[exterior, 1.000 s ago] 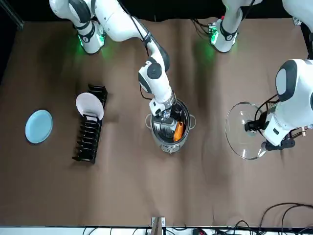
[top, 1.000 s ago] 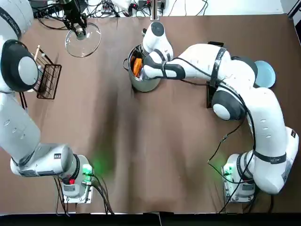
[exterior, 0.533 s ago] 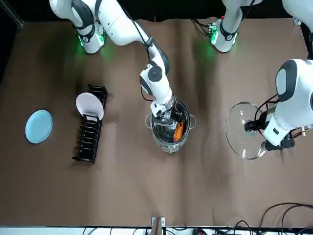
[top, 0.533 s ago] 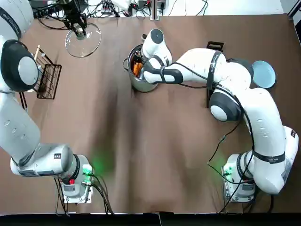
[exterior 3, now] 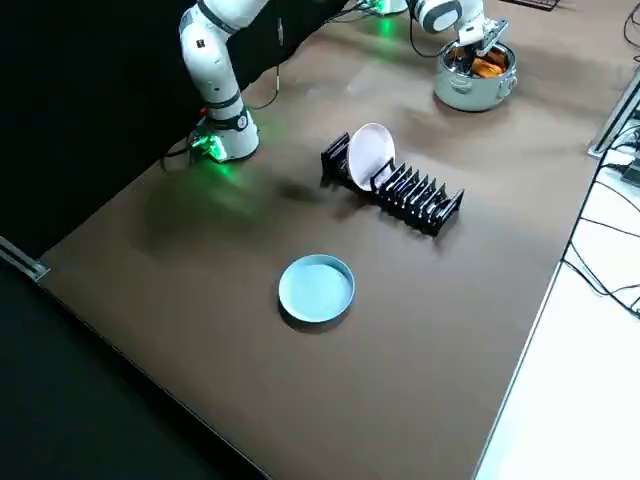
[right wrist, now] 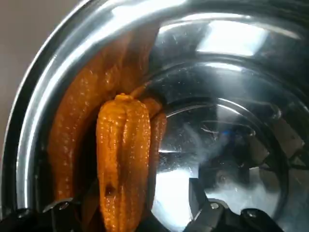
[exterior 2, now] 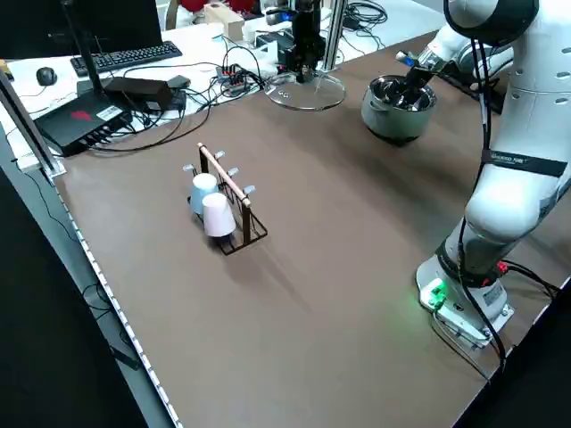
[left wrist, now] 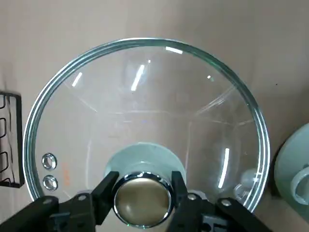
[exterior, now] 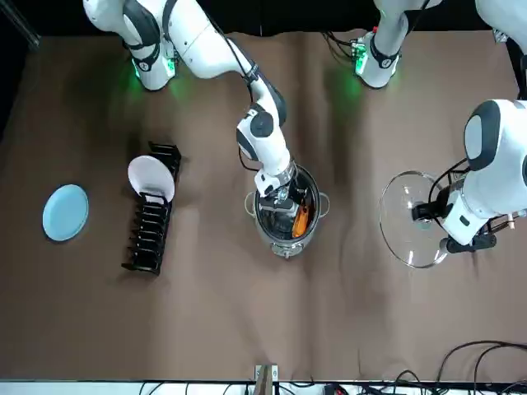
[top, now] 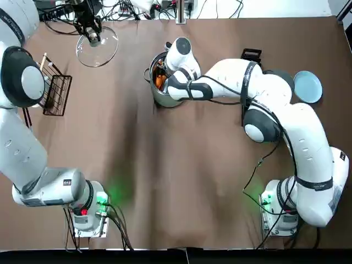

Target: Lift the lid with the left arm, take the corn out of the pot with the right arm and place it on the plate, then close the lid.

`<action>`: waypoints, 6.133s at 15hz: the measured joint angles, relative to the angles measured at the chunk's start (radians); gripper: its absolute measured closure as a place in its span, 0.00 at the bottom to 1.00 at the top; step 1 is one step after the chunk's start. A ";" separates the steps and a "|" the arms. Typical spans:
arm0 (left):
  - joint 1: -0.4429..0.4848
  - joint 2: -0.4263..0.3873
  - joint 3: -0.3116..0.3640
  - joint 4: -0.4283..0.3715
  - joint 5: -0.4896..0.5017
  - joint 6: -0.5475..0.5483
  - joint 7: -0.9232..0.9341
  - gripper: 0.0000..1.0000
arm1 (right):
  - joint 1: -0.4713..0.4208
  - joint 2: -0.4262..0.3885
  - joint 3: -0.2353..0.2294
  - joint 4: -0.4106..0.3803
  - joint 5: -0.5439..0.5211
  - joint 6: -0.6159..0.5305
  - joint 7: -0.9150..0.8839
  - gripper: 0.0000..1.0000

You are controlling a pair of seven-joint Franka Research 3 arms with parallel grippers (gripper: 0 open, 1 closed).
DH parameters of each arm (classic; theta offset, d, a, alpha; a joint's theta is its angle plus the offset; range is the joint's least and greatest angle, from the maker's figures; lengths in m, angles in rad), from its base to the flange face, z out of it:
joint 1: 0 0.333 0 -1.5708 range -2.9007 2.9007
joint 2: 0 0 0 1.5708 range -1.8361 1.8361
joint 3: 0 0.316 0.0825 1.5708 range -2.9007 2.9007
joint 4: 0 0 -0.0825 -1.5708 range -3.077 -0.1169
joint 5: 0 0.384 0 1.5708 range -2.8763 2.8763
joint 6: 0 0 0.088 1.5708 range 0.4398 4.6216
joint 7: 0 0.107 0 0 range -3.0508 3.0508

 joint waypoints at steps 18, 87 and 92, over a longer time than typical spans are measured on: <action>0.000 0.000 0.000 -0.001 0.000 0.000 0.000 0.49 | 0.023 0.057 0.000 0.054 -0.001 0.050 -0.006 0.57; -0.463 0.139 -0.164 0.007 -0.013 0.313 -0.652 0.49 | -1.218 -0.605 -0.038 -0.492 -0.035 -0.666 -1.433 0.57; -0.467 0.167 -0.156 0.006 -0.013 0.313 -0.658 0.49 | -1.229 -0.484 -0.035 -0.518 -0.072 -0.538 -1.433 0.57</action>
